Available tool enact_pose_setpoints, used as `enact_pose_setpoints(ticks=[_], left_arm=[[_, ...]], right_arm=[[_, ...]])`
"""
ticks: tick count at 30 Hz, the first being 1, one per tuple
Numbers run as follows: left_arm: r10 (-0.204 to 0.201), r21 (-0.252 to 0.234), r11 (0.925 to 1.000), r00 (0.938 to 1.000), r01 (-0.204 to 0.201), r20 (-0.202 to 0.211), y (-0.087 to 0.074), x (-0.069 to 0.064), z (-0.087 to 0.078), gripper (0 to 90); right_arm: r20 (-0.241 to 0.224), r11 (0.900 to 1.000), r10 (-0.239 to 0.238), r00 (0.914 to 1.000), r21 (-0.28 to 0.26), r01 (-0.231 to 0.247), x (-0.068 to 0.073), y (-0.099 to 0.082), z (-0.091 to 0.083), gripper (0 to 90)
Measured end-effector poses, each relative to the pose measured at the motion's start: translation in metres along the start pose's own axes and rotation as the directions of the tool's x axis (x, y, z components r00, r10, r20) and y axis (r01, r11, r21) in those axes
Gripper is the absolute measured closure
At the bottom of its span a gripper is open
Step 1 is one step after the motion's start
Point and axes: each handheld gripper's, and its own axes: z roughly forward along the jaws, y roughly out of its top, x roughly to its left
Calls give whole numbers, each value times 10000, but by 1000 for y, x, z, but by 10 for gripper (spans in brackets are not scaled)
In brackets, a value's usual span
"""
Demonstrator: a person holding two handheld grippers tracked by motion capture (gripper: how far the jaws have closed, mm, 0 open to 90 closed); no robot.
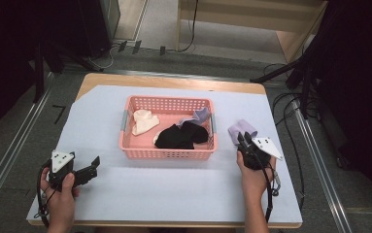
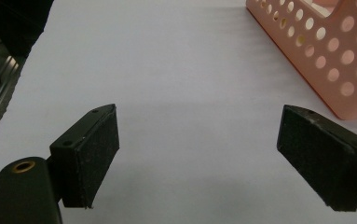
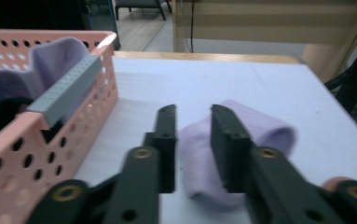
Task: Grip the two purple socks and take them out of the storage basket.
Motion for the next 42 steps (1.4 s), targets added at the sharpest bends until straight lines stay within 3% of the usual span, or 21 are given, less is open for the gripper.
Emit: enact_pose_setpoints(ticks=[2, 6, 13, 16, 19, 22, 34, 40, 41, 42], left_arm=[[25, -4, 10000, 10000, -25, -18, 0, 0, 0, 137], [56, 33, 10000, 10000, -56, -33, 0, 0, 0, 137], [15, 37, 10000, 10000, -15, 21, 0, 0, 0, 137], [-57, -21, 10000, 10000, 57, 11, 0, 1, 0, 137], [-82, -26, 10000, 10000, 82, 32, 0, 1, 0, 137], [-90, 27, 10000, 9999, 90, 76, 0, 1, 0, 137], [-94, 11, 10000, 9999, 94, 80, 0, 2, 1, 137], [-104, -2, 9999, 9999, 104, 74, 0, 1, 1, 137], [-101, 2, 9999, 9999, 101, 73, 0, 1, 1, 137], [-101, 2, 9999, 9999, 101, 73, 0, 1, 1, 137]], right_arm=[[-147, 9993, 324, 9994, -202, -327, 3, 2, -5, 622], [-271, 9983, 369, 9990, -432, -381, 9, 10, -9, 590], [-1295, 9990, -68, 9916, -453, 9, 44, 33, -3, 581], [-1589, 9994, -259, 9870, -280, 217, 62, 39, 5, 582], [-1721, 9996, -269, 9847, -91, 257, 71, 42, 11, 581], [-1944, 9989, -117, 9809, 420, 202, 83, 46, 25, 573], [-1857, 9894, -346, 9820, 1324, 599, 103, 52, 54, 582], [-1946, 9801, -397, 9801, 1832, 761, 107, 54, 64, 578], [-1931, 9727, -396, 9804, 2170, 821, 109, 56, 67, 575], [-1931, 9727, -396, 9804, 2170, 821, 109, 56, 67, 575]])
